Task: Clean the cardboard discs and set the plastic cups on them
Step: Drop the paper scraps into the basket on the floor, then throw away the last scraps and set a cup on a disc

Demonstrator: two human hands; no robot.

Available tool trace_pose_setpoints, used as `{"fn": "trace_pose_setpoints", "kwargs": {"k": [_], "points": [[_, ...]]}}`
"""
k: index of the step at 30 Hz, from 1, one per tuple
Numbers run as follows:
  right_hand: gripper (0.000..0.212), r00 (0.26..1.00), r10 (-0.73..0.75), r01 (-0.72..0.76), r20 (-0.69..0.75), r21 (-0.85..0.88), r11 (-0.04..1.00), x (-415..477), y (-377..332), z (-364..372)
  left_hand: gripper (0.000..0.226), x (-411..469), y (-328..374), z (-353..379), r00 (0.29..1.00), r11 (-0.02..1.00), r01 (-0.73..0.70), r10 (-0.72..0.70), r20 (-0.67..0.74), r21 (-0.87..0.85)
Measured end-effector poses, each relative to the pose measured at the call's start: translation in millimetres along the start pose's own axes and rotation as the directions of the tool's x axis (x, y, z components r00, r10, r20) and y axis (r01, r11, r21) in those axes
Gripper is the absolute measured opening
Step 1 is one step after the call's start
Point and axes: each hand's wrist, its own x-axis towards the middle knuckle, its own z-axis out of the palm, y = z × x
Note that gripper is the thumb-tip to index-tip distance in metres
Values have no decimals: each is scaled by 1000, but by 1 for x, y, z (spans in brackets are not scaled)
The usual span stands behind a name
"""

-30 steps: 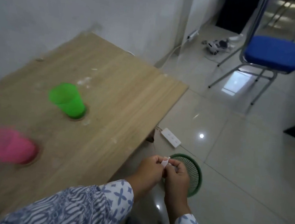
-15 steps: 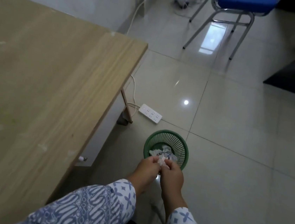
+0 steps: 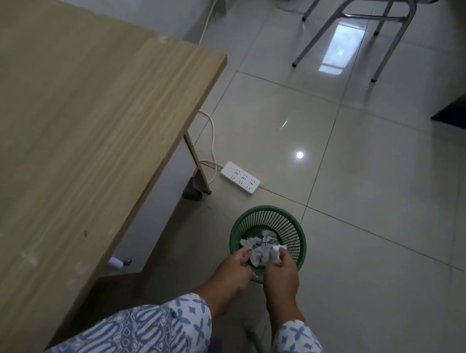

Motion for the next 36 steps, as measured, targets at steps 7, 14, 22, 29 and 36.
{"fn": "trace_pose_setpoints", "kwargs": {"k": [7, 14, 22, 29, 36], "points": [[38, 999, 13, -15, 40, 40, 999, -11, -14, 4, 63, -3, 2, -11, 1000, 1000, 7, -7, -13, 11], [37, 982, -167, 170, 91, -26, 985, -47, -57, 2, 59, -41, 36, -27, 995, 998, -56, 59, -81, 33], [32, 897, -427, 434, 116, -39, 900, -108, -135, -22, 53, -110, 86, -50, 966, 980, -194, 197, -168, 31], [27, 744, -665, 663, 69, 44, 747, -183, -209, -38, 47, -192, 128, -89, 846, 886, -450, 463, -265, 110], [28, 546, -825, 828, 145, 57, 558, -261, -258, -17, 43, -268, 130, -145, 656, 794, -557, 601, -457, 244]]}}
